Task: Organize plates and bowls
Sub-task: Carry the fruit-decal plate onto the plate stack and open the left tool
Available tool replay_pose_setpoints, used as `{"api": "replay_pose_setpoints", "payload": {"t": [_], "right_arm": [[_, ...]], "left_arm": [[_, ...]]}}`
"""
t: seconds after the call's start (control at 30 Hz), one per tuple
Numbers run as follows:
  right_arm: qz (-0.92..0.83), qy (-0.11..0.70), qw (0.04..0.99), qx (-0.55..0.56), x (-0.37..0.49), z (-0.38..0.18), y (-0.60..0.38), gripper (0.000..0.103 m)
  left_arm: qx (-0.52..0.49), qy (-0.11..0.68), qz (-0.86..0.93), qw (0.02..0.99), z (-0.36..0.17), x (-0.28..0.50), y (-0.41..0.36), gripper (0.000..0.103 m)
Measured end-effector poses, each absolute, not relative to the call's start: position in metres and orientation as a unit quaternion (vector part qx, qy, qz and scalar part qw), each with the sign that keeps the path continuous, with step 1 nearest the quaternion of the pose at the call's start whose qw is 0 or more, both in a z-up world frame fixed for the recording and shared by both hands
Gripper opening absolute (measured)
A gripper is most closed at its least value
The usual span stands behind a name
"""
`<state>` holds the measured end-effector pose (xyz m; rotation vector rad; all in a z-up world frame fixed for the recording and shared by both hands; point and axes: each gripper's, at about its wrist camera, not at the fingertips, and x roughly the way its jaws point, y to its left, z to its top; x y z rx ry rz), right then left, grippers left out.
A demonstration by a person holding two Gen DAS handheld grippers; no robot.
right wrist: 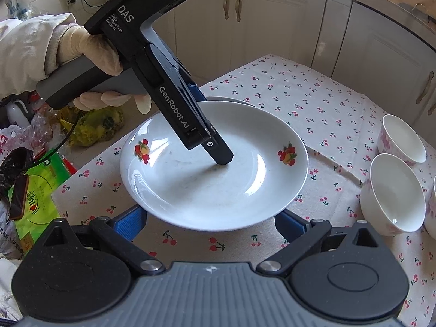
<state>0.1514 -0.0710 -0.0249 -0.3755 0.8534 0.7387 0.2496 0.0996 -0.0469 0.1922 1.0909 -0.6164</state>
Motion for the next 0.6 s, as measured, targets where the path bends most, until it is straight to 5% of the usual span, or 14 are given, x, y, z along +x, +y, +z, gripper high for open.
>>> {"api": "replay_pose_setpoints", "payload": {"t": [0.6], "right_arm": [[0.35, 0.397, 0.833, -0.163, 0.152, -0.022, -0.076, 0.102]], "left_arm": [[0.122, 0.493, -0.281, 0.815, -0.036, 0.246, 0.096, 0.089]]}}
